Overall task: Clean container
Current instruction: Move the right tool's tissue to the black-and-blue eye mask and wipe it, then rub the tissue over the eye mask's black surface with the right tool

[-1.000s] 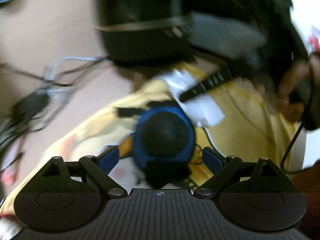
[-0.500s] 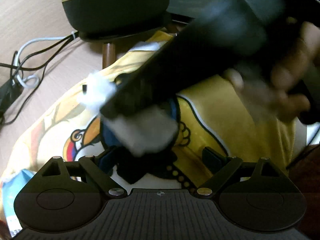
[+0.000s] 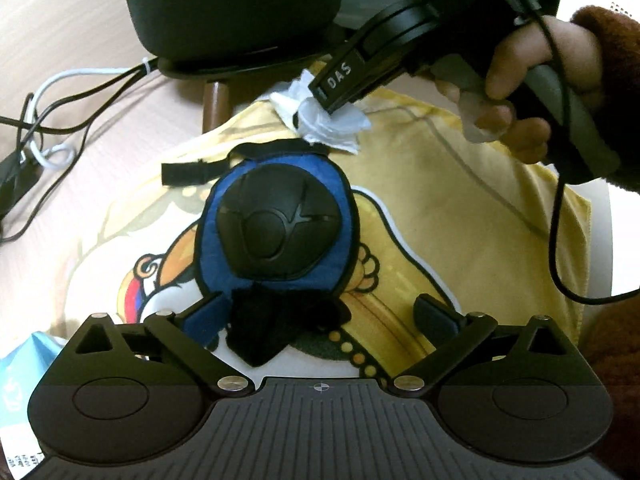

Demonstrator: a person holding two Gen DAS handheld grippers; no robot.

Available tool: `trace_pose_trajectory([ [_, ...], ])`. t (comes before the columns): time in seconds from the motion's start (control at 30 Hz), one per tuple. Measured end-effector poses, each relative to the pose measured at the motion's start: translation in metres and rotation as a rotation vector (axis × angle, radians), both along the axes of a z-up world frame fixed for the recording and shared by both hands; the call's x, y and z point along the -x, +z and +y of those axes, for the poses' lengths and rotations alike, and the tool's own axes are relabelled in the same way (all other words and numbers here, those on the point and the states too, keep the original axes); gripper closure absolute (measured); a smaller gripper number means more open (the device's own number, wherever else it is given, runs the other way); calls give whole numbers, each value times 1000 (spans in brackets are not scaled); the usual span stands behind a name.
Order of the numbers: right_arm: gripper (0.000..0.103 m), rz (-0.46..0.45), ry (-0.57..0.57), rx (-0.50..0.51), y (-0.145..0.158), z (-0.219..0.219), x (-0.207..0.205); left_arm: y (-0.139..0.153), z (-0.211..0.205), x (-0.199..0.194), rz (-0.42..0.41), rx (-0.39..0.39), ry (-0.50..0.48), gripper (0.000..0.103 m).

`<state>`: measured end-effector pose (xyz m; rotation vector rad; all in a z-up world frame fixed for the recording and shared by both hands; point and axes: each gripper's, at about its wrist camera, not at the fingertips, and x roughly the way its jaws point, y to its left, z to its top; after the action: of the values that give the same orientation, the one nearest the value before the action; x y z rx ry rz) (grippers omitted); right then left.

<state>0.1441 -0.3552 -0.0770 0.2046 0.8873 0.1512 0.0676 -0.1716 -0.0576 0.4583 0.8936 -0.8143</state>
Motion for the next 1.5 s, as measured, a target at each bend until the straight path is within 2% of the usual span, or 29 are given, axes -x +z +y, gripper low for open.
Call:
trace_pose_trajectory([
  [0.07, 88, 4, 9, -16, 1, 1, 1, -1, -1, -4, 1, 3, 0, 1],
  [0.2, 89, 32, 4, -151, 3, -7, 3, -4, -2, -9, -2, 7, 3, 0],
  [0.37, 90, 30, -4, -385, 15, -27, 11, -4, -1, -9, -4, 12, 12, 0],
  [0.5, 89, 6, 64, -529, 31, -24, 23, -4, -1, -10, -2, 14, 17, 0],
  [0.6, 88, 1, 139, -574, 41, -7, 31, 2, 5, -12, 22, 40, 33, 0],
  [0.7, 88, 17, 220, -581, 45, 19, 33, 17, 28, -13, 66, 110, 73, 0],
  [0.77, 88, 43, 273, -576, 40, 41, 30, 28, 45, -9, 61, 134, 106, 0],
  [0.93, 87, 135, 376, -539, 20, 93, 22, 43, 79, -1, 41, 120, 183, 0],
  [1.0, 84, 176, 401, -516, 6, 108, 22, 45, 89, 0, 60, 121, 206, 0],
  [1.17, 84, 182, 395, -348, 2, 111, 31, 46, 116, 4, 141, 179, 252, 0],
  [1.27, 84, 154, 372, -234, 4, 103, 33, 48, 125, 4, 144, 190, 280, 0],
  [1.37, 85, 156, 341, -245, 6, 85, 33, 52, 135, 3, 159, 192, 300, 0],
  [1.5, 85, 148, 318, -259, 9, 75, 34, 51, 146, -1, 206, 240, 338, 0],
])
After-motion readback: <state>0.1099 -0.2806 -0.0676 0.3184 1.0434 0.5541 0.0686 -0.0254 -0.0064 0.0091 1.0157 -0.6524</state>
